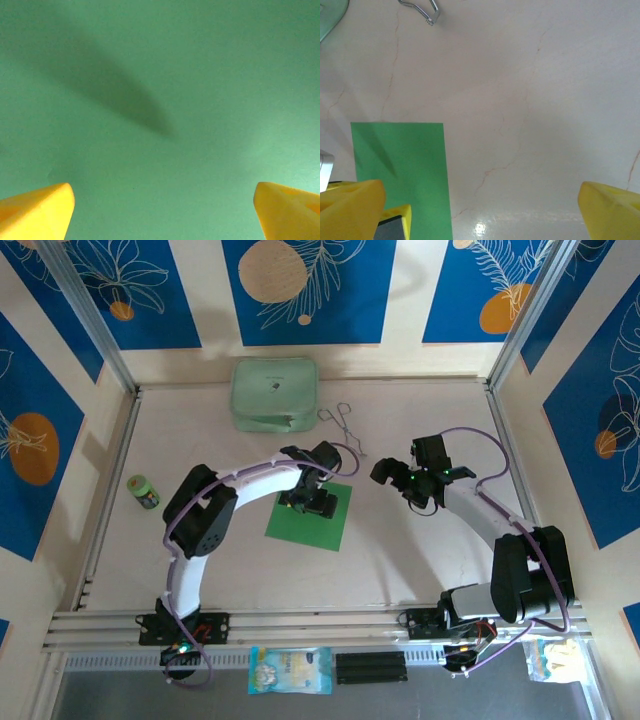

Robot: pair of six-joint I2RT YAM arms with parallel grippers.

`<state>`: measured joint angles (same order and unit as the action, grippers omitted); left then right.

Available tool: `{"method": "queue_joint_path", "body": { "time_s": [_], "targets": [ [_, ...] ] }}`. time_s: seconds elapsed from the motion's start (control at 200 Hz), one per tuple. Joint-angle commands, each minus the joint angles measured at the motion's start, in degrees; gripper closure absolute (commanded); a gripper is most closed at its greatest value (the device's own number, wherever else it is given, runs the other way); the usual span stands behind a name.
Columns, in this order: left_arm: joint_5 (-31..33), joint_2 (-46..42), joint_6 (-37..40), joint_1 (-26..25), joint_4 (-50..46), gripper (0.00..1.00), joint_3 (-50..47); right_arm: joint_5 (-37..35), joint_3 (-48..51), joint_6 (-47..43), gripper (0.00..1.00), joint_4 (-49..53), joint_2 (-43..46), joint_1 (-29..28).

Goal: Fold a paper plane with a square sheet of paper (pick it up from the middle)
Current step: First fold the square sheet of paper in half at the center of the table.

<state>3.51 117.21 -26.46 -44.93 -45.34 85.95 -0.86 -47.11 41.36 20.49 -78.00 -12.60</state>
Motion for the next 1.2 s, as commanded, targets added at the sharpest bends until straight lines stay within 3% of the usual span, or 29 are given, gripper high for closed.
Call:
{"method": "queue_joint_path", "body": {
  "time_s": [0.0,0.59,1.196],
  "targets": [
    [0.8,1.64,-1.07,-0.36,-2.21,0.11,1.67,1.84,0.26,-0.01,0.0,-0.27,0.53,0.29],
    [2.61,3.44,-3.63,-0.85,-5.45,0.11,5.62,0.82,-1.23,-0.86,0.0,1.31,-0.49,0.74],
    [2.27,7.15,-6.93,-0.82,-3.26,0.19,2.4,1.11,-1.28,-0.92,0.0,1.79,-0.83,1.44]
  ]
}}
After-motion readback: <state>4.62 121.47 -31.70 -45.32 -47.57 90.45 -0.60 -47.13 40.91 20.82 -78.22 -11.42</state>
